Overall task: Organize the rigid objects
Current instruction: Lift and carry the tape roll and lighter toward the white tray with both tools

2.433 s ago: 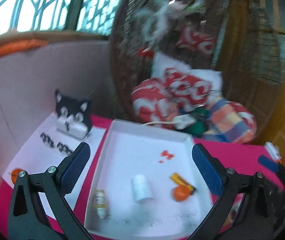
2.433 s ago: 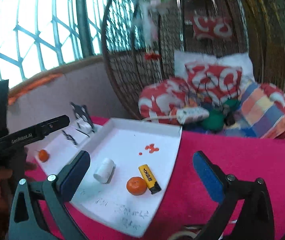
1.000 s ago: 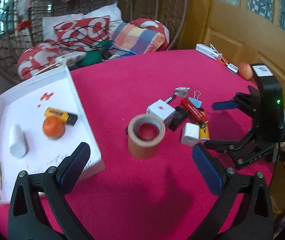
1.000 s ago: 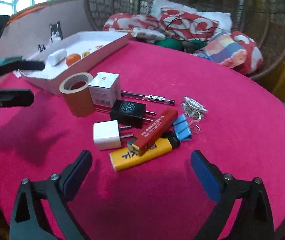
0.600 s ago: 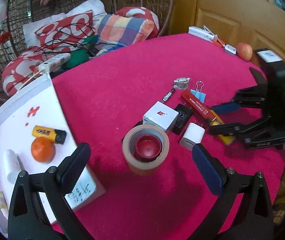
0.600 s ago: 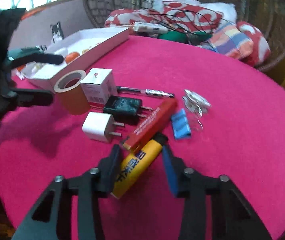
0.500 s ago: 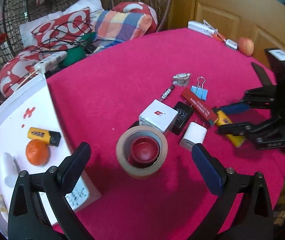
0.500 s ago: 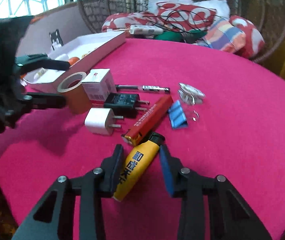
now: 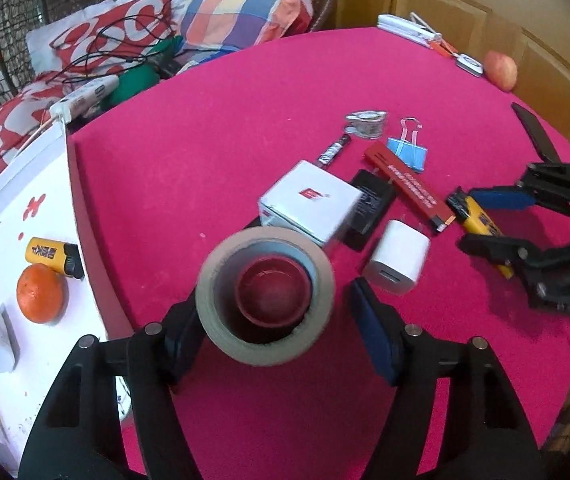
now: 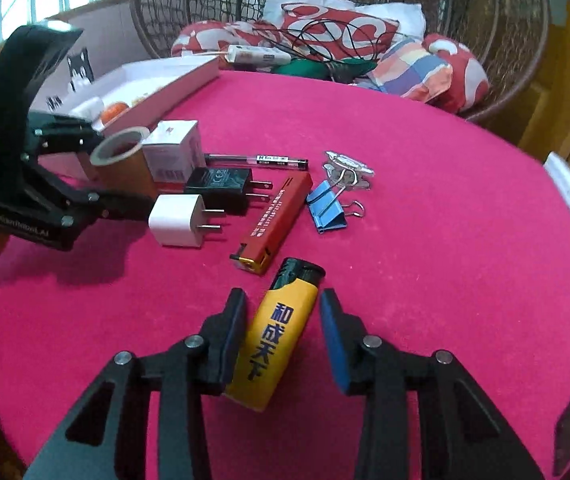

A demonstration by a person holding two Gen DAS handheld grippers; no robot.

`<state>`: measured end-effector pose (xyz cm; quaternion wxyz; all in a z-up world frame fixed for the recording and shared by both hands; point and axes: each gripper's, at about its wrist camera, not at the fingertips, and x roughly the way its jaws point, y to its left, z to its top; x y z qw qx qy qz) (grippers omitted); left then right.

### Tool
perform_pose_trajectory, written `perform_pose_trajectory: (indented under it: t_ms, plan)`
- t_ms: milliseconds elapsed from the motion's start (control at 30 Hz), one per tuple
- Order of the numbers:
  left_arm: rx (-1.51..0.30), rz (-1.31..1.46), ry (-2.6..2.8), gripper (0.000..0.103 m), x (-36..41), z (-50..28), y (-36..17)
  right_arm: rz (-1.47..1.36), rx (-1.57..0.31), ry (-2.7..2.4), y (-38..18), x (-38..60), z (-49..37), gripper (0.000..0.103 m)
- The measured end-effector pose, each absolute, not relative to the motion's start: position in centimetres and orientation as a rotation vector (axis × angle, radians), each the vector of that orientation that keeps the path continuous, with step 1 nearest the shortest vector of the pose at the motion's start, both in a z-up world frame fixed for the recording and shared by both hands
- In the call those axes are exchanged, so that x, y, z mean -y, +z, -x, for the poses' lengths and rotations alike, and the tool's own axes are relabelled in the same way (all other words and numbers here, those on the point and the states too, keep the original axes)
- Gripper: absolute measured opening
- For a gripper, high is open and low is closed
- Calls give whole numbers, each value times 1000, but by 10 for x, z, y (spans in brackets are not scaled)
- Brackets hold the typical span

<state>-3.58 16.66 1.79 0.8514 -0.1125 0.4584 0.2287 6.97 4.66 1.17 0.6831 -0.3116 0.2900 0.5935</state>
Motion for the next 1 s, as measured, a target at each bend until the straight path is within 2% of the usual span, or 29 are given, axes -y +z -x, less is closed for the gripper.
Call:
perform_pose_trajectory:
  t_ms: [100,167,200,233,567,1000]
  plan:
    - [-951,240,495,69,-168,34,18,674,-666,1323,11,-43,-73,38]
    - [-928,220,524,49,-167,37,21,667,-663,1333,11,-40,-72,32]
    - [-922,220,529,49,-166,39,22,652,-670,1342,12,-37,-73,24]
    - [-902,253,519,49,-166,43,25,631,-685,1347,12,-35,-75,23]
    - [-754,271,567,49,-146,64,62,475,-668,1332,33,-15,-88,23]
    - [-519,208,617,49,-104,90,144,215,-527,1371,110,5,-90,23]
